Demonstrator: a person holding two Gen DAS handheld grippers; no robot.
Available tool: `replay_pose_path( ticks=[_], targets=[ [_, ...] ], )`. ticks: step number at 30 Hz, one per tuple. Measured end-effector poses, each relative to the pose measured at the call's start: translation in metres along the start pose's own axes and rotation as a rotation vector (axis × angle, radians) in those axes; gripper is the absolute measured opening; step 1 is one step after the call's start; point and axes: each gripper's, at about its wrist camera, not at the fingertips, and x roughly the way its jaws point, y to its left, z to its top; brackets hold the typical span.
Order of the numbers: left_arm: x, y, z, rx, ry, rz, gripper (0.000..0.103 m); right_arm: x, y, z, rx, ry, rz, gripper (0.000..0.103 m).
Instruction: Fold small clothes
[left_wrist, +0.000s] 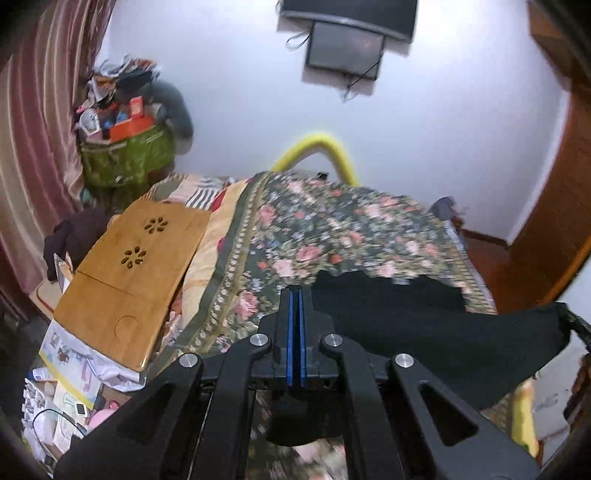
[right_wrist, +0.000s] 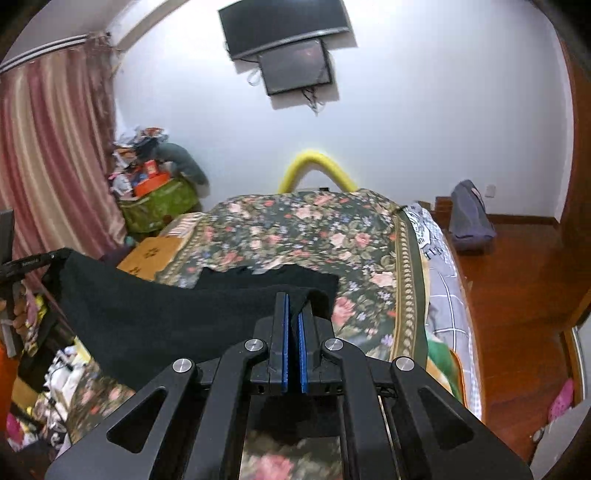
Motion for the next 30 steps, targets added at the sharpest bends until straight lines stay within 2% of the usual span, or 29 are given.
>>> replay_pose_path(
  ticks=[4,9,13,15,17,21,22,23,24,26,27,30],
  targets=[
    [0.068,0.005,0.003,-0.011,0.072,0.024,0.002,0.062,-0.021,0.004,0.032,0.069,-0.019,0.004],
    [0.158,0.01,-0.009,-0.005,0.165,0.064,0.002,0.13,-0.042,-0.007,0.047,0.158,-0.037,0.004],
    [0.211,0.013,-0.022,0.031,0.217,0.104,0.002,0.164,-0.055,-0.017,0.056,0.211,-0.046,0.004],
    [0.227,0.015,-0.028,0.055,0.234,0.152,0.002,0.173,-0.057,-0.022,0.033,0.236,-0.061,0.004],
    [0.234,0.02,-0.034,0.074,0.24,0.18,0.003,0.173,-0.058,-0.024,0.012,0.241,-0.057,0.009],
    [0.218,0.027,-0.04,0.075,0.239,0.141,0.013,0.151,-0.051,-0.022,-0.062,0.205,-0.121,0.018],
    [0.211,0.026,-0.041,0.079,0.234,0.123,0.016,0.145,-0.049,-0.021,-0.076,0.195,-0.12,0.025],
    [0.206,0.025,-0.042,0.085,0.231,0.11,0.022,0.142,-0.047,-0.02,-0.079,0.188,-0.109,0.031],
    [0.199,0.021,-0.044,0.096,0.231,0.094,0.031,0.131,-0.042,-0.02,-0.079,0.177,-0.087,0.033],
    [0.182,0.01,-0.052,0.131,0.232,0.042,0.042,0.123,-0.033,-0.022,-0.083,0.173,-0.041,0.034],
    [0.176,0.005,-0.055,0.143,0.233,0.026,0.046,0.116,-0.026,-0.025,-0.093,0.179,-0.005,0.035],
    [0.16,-0.02,-0.071,0.213,0.26,-0.039,0.049,0.115,-0.005,-0.039,-0.118,0.207,0.044,0.038]
  ],
)
